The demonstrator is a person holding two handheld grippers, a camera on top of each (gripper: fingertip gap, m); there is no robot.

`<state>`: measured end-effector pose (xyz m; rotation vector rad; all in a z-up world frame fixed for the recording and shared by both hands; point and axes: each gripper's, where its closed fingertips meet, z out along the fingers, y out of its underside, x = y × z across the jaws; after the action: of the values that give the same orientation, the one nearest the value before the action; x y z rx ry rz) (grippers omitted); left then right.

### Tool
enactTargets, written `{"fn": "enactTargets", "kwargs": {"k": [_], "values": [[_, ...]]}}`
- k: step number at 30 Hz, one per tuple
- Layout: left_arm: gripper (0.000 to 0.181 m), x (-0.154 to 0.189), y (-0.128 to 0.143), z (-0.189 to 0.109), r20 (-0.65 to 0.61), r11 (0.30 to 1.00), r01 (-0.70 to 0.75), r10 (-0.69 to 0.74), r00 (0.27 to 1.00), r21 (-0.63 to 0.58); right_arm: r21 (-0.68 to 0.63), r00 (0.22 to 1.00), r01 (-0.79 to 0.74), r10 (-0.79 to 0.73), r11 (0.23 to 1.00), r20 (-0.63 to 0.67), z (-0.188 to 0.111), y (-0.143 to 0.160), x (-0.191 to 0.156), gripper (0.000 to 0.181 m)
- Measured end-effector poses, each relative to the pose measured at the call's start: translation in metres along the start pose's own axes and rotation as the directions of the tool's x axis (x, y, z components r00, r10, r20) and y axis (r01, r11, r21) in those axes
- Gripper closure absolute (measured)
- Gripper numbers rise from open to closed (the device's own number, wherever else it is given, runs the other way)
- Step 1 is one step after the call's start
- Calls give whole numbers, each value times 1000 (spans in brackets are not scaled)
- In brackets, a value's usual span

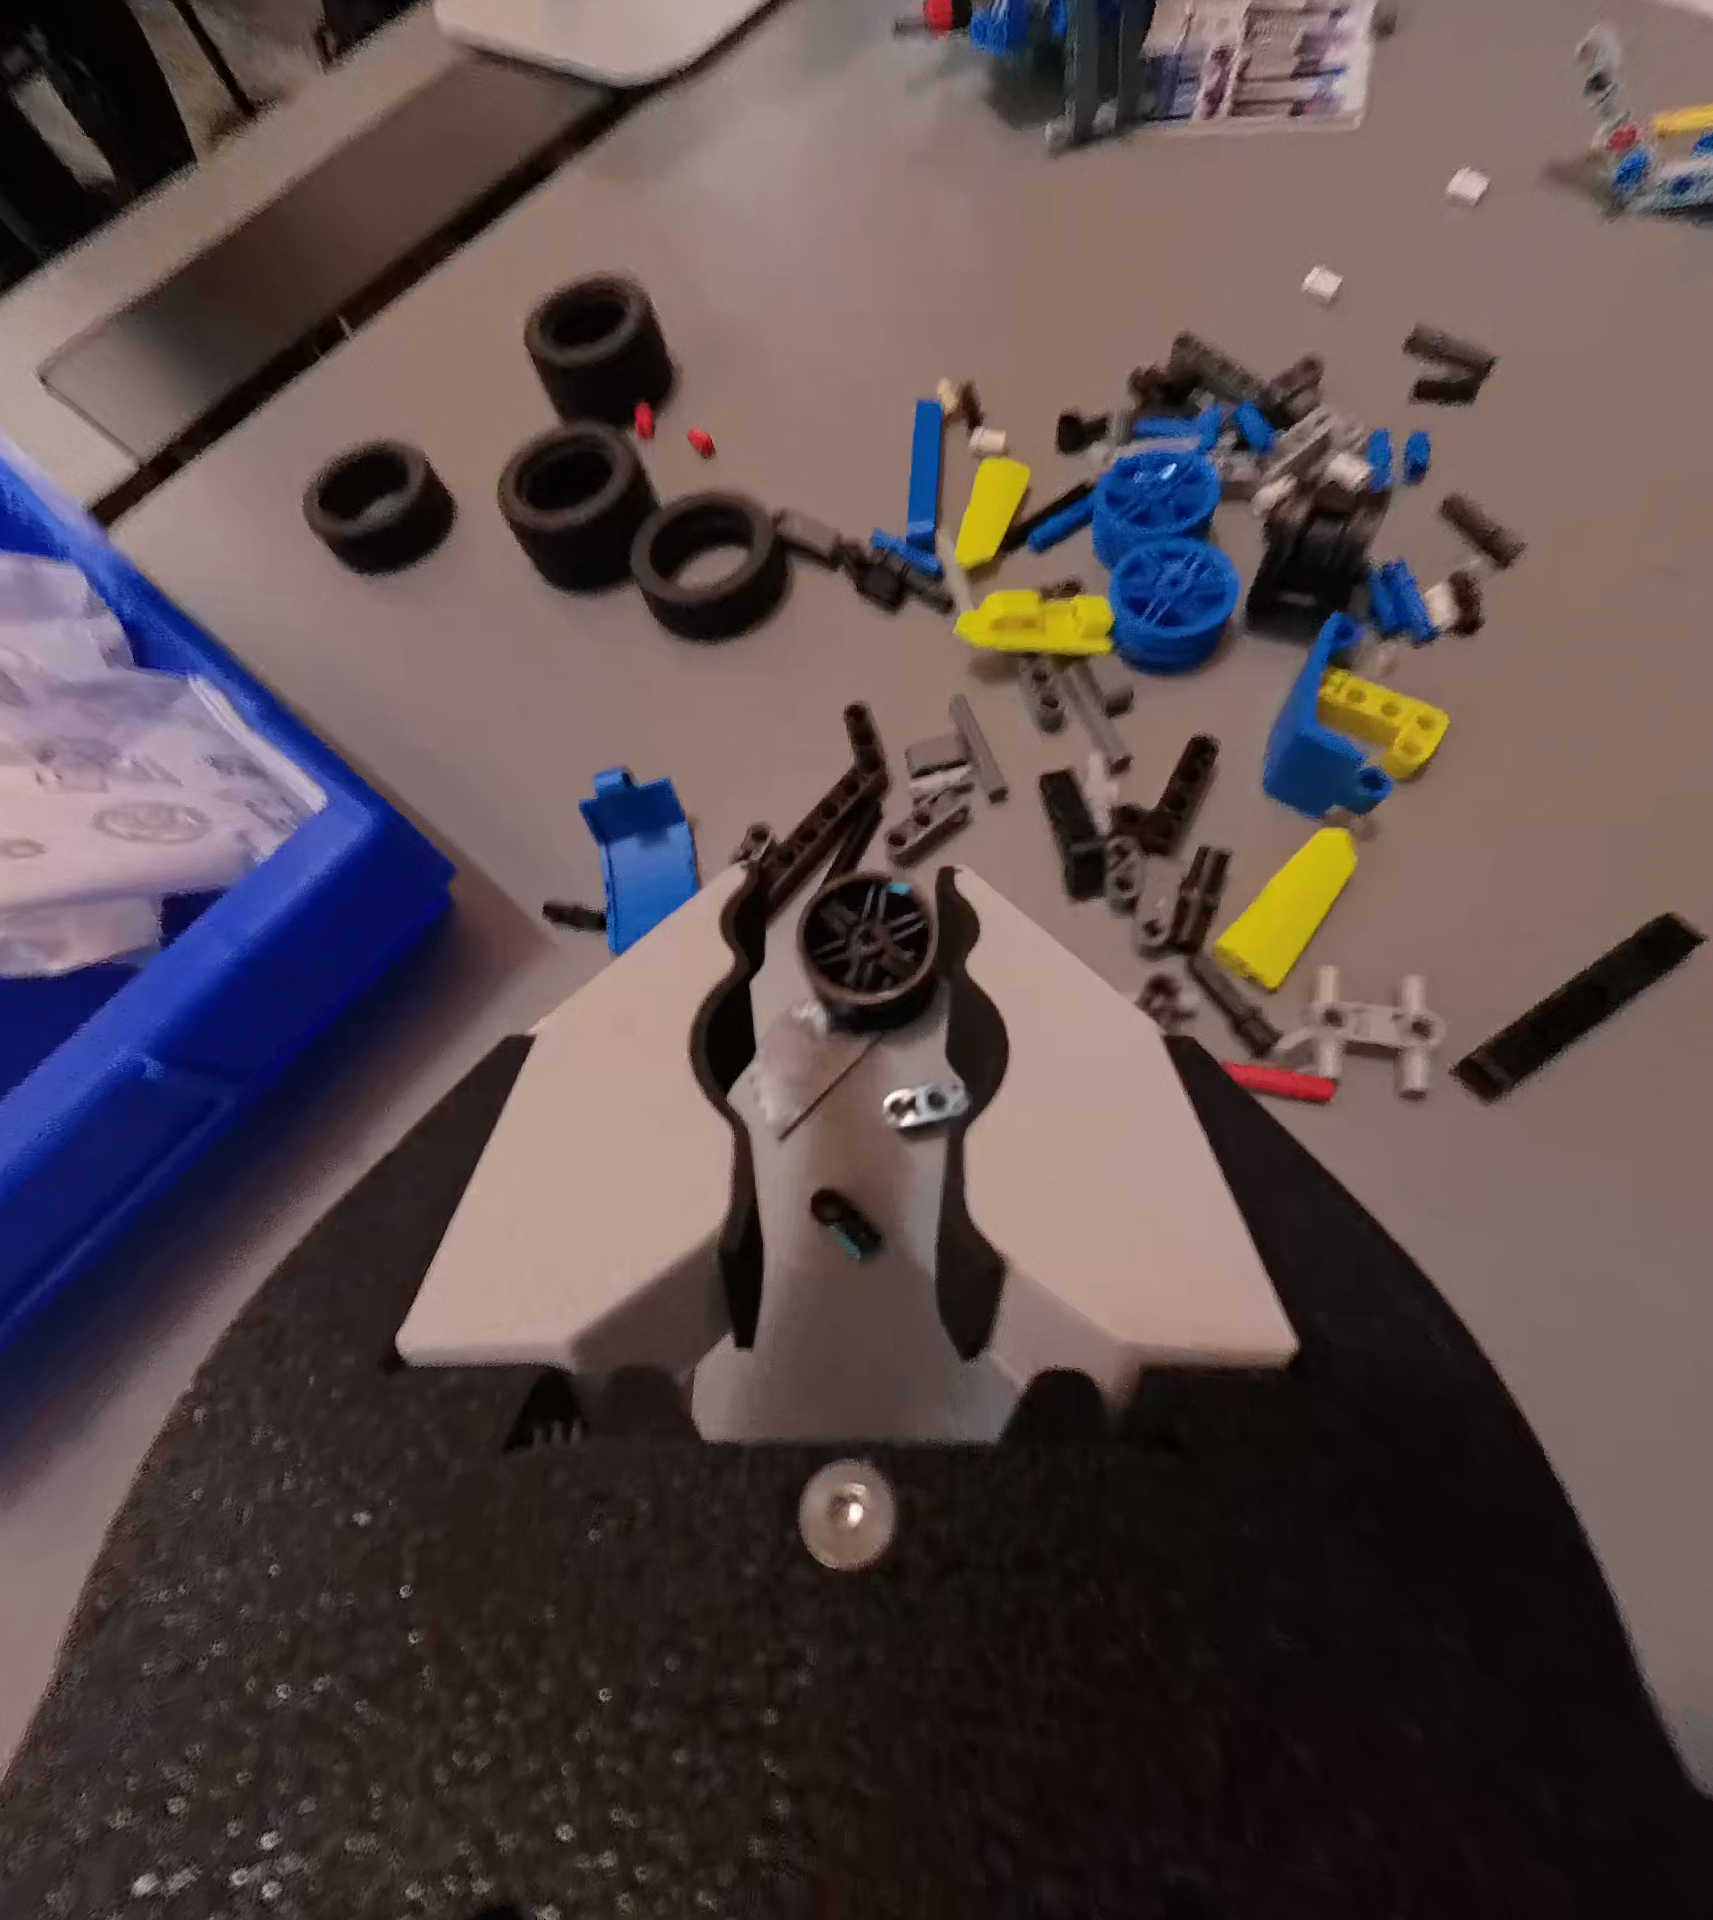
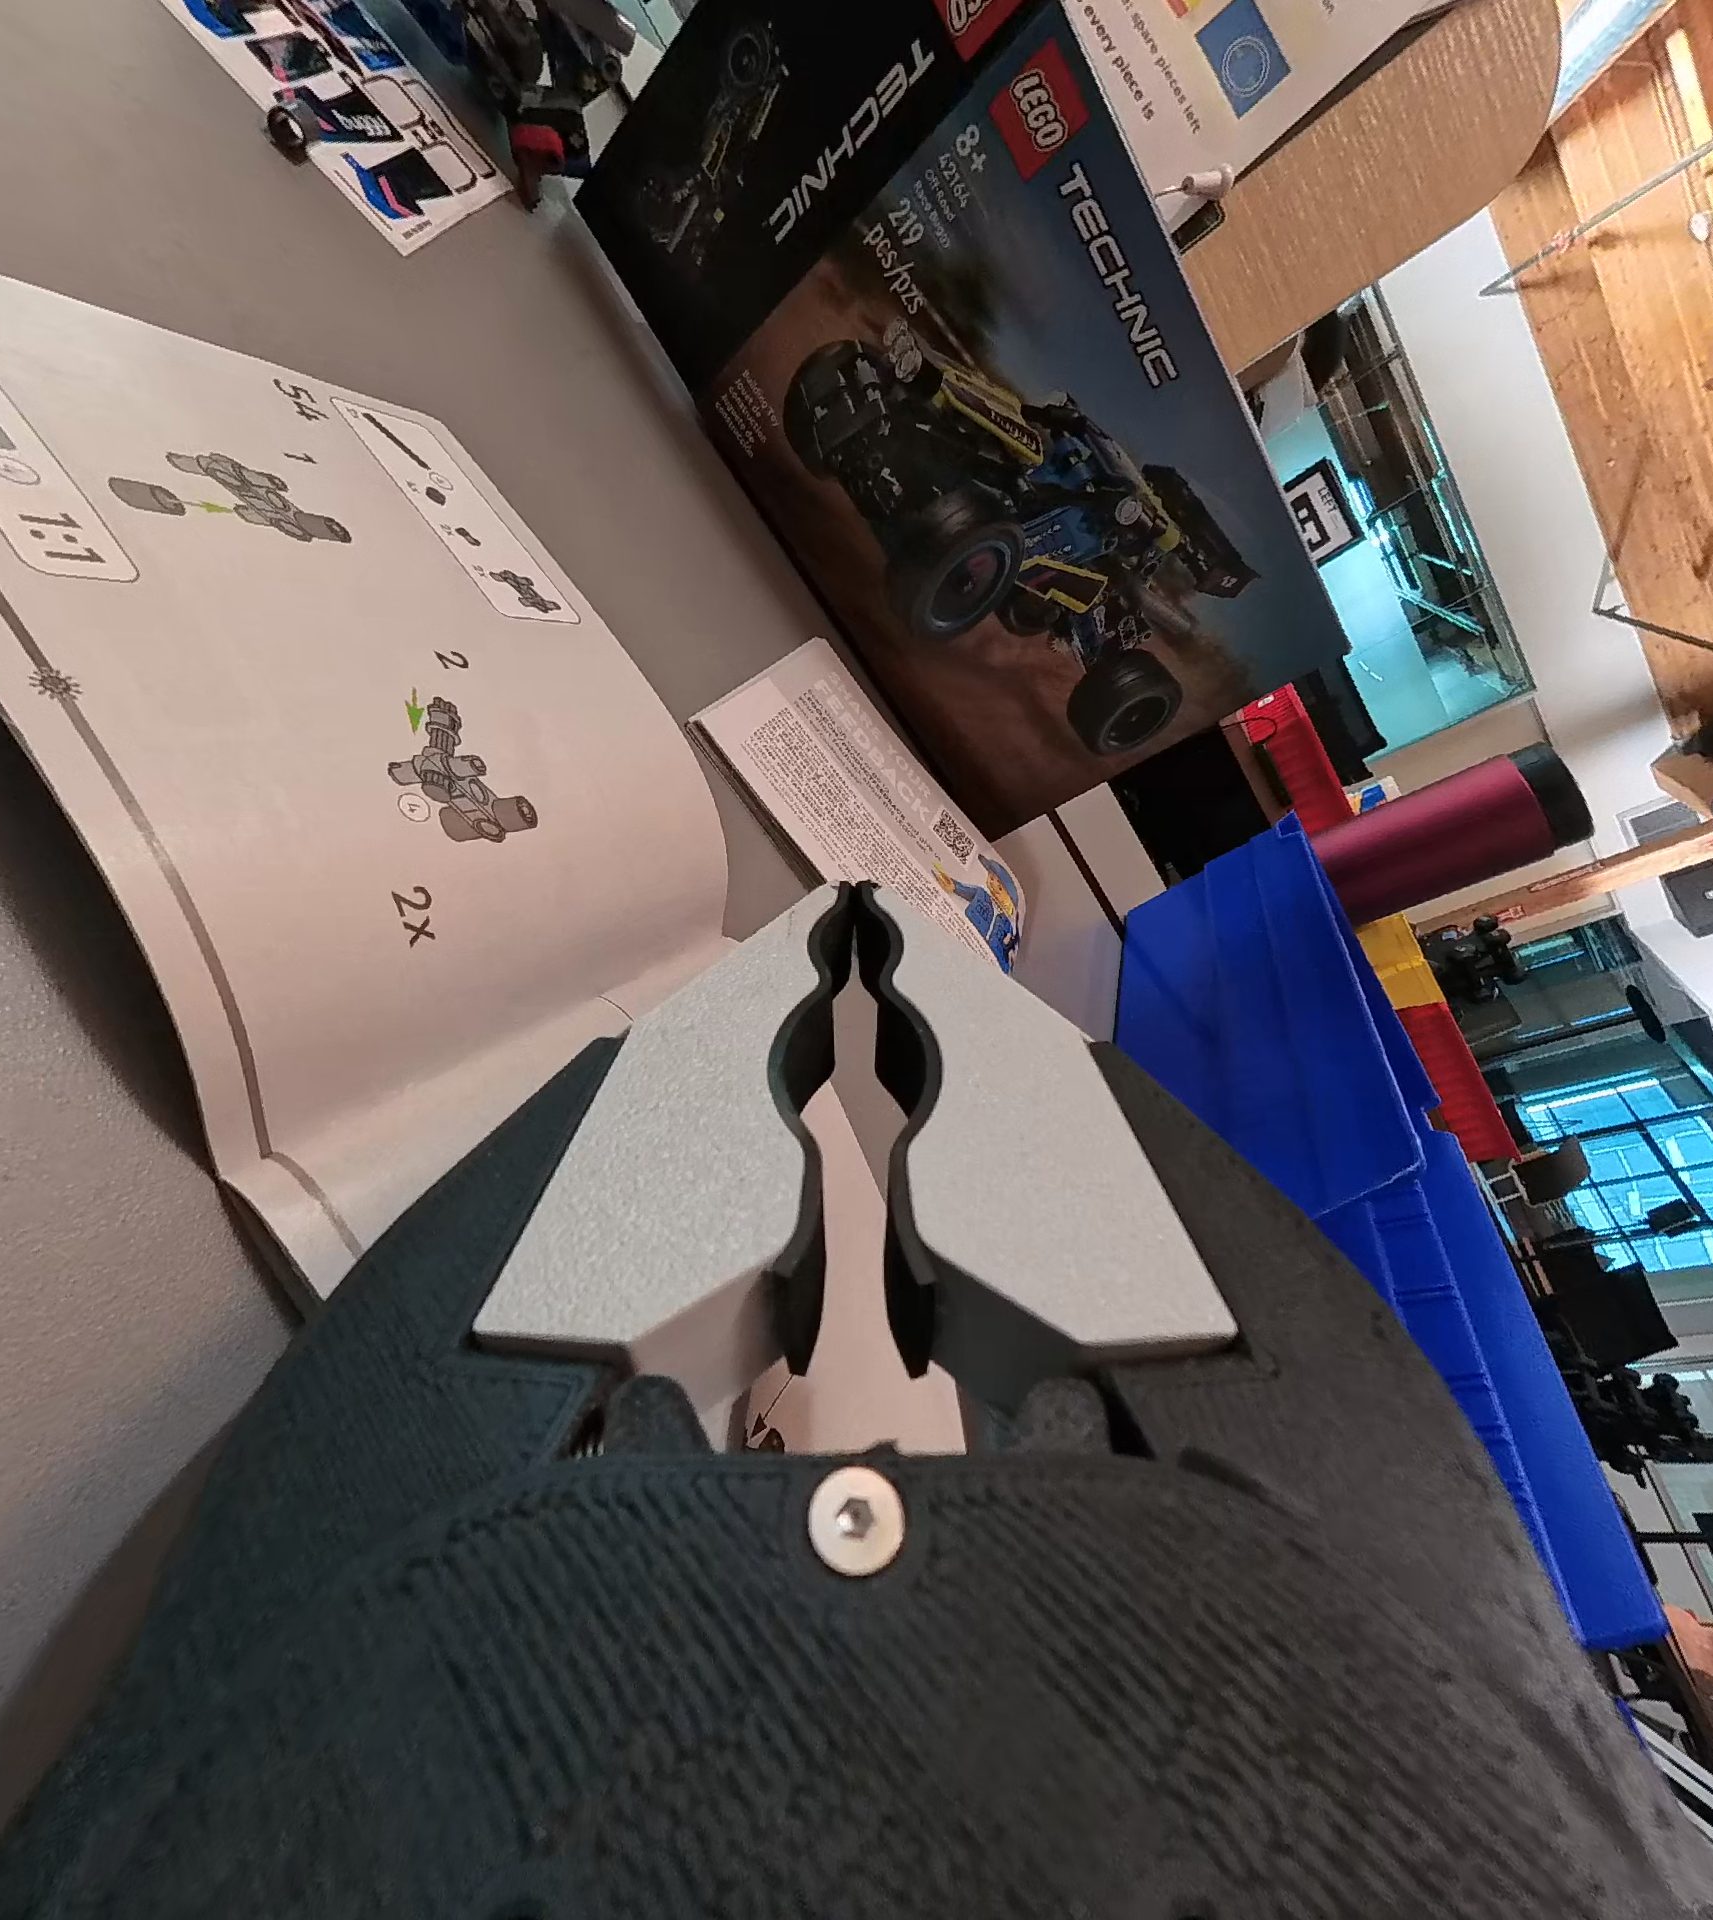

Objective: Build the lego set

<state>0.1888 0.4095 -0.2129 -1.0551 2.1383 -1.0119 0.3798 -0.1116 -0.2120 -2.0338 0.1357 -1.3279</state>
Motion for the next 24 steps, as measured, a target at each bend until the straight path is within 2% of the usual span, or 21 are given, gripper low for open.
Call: {"fn": "enactTargets", "kwargs": {"k": [2, 3, 5, 8, 13, 17, 19, 22, 24], "values": [[153, 27, -15, -3, -52, 997, -53, 56, 997, 48, -7, 1000, 13, -13, 1000, 0, 0, 1, -1, 181], [154, 46, -14, -5, -105, 996, -85, 88, 991, 33, -7, 1000, 16, -16, 1000, 1, 0, 0, -2, 181], [155, 77, -1, -11, -180, 990, -124, 111, 977, -61, 5, 1000, 4, -4, 1000, -11, -1, -2, 1, 181], [158, 96, 13, -20, -177, 978, -134, 105, 979, -161, 42, 998, -38, 40, 998, -41, -5, -7, 9, 181], [163, 106, 40, -22, -174, 933, -124, 68, 982, -338, 60, 998, -26, 30, 998, -51, -7, -11, 11, 181], [168, 109, 43, -12, -184, 923, -122, 57, 981, -366, 83, 998, -1, 6, 997, -57, -11, -19, 12, 181], [178, 110, 42, -9, -179, 924, -117, 53, 982, -364, 102, 998, -8, 15, 995, -66, -14, -23, 14, 181], [179, 107, 39, -10, -133, 916, -137, 93, 987, -377, 122, 996, -12, 22, 992, -81, -18, -26, 18, 181], [179, 107, 27, -13, -89, 923, -143, 119, 989, -358, 144, 996, -20, 33, 989, -88, -21, -30, 20, 181]]}}
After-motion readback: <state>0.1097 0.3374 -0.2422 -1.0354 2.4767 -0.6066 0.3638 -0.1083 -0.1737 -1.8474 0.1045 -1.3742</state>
